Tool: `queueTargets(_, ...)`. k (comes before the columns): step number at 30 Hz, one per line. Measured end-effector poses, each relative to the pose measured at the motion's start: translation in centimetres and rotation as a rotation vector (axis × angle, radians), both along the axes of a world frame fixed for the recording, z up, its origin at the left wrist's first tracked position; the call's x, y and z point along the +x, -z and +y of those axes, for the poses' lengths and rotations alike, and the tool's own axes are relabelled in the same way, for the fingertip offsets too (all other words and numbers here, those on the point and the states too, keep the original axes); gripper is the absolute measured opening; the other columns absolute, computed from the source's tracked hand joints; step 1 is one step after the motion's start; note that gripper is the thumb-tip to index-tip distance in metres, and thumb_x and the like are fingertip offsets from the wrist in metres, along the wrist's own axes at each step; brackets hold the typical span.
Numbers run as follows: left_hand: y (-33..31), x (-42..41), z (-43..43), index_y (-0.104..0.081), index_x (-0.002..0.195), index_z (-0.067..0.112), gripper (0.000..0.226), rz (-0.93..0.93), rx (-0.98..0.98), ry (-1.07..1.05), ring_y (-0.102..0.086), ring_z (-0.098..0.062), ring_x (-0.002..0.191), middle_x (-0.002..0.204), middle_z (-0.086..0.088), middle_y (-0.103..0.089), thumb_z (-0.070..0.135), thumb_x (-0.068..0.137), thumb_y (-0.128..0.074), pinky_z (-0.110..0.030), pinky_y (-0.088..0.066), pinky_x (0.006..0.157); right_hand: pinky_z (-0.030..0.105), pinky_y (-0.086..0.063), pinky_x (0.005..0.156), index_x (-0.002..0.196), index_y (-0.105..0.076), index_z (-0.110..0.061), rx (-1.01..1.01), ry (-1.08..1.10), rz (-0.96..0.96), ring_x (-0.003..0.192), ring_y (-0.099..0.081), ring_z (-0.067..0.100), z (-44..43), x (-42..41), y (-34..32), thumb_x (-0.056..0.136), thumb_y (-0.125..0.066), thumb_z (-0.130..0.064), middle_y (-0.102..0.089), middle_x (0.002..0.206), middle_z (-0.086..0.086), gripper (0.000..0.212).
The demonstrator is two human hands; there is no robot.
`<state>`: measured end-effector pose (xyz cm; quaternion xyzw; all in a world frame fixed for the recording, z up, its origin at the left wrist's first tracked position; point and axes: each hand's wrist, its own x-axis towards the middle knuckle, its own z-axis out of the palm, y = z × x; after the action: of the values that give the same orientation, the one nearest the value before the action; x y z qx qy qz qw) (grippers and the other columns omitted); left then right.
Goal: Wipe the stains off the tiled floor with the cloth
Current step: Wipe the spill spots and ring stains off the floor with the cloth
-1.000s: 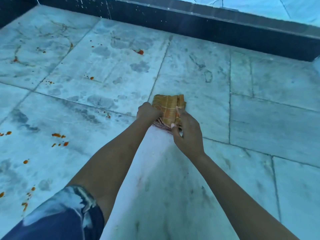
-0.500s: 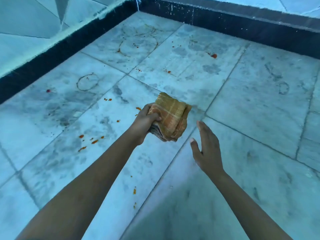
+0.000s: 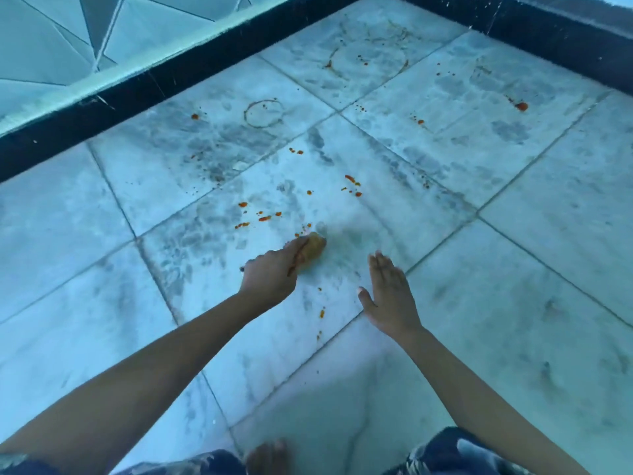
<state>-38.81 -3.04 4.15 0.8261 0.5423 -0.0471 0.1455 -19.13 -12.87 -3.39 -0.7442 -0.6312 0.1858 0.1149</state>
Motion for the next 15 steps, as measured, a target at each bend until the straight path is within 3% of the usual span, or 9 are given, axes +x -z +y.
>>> queueTargets(4, 3.7, 0.4, -3.6, -0.035, 0.140, 0.037, 0.054, 0.064, -0.122, 0.158, -0.051, -0.028, 0.115, 0.132, 0.003, -0.053, 0.031, 0.088, -0.046, -0.036, -0.045, 0.085, 0.036, 0.000, 0.116, 0.150, -0.009, -0.006, -0.092, -0.017, -0.073, 0.146, -0.001, 0.024, -0.5, -0.3, 1.0, 0.096, -0.033, -0.037, -0.001, 0.158, 0.011, 0.066)
queueTargets(6, 4.9, 1.1, -3.7, -0.044, 0.135, 0.033, 0.052, 0.120, -0.060, 0.259, -0.041, -0.023, 0.123, 0.138, 0.001, -0.044, 0.049, 0.086, -0.049, -0.038, -0.035, 0.095, 0.035, 0.003, 0.116, 0.150, -0.004, -0.008, -0.112, -0.012, -0.121, 0.146, 0.004, 0.022, -0.3, 0.0, 1.1, 0.099, -0.036, -0.034, 0.005, 0.159, 0.010, 0.066)
queueTargets(9, 6.1, 1.3, -1.7, -0.050, 0.126, 0.033, 0.056, 0.049, 0.010, 0.297, -0.021, -0.021, 0.139, 0.150, -0.001, -0.028, 0.067, 0.083, -0.042, -0.047, -0.014, 0.111, 0.036, 0.004, 0.116, 0.150, -0.001, -0.009, -0.125, 0.008, -0.183, 0.146, 0.005, 0.022, 0.5, 0.7, 1.0, 0.100, -0.032, -0.036, 0.007, 0.159, 0.010, 0.064)
queueTargets(12, 8.1, 0.9, -0.7, -0.025, 0.142, 0.040, 0.074, 0.040, -0.122, 0.331, 0.003, -0.019, 0.146, 0.159, 0.004, 0.001, 0.079, 0.079, -0.030, -0.052, -0.003, 0.115, 0.036, 0.002, 0.117, 0.150, 0.001, -0.010, -0.185, 0.014, -0.190, 0.146, 0.004, 0.020, 0.8, 1.1, 1.3, 0.101, -0.030, -0.037, 0.007, 0.159, 0.008, 0.064)
queueTargets(15, 9.7, 1.4, -3.4, 0.007, 0.145, 0.046, 0.089, 0.094, -0.065, 0.371, 0.007, -0.023, 0.146, 0.159, 0.003, 0.009, 0.086, 0.069, -0.015, -0.055, -0.003, 0.114, 0.035, -0.002, 0.117, 0.150, 0.002, -0.011, -0.232, -0.002, -0.181, 0.146, 0.002, 0.017, 0.5, 1.5, 1.9, 0.100, -0.029, -0.039, 0.006, 0.159, 0.005, 0.065)
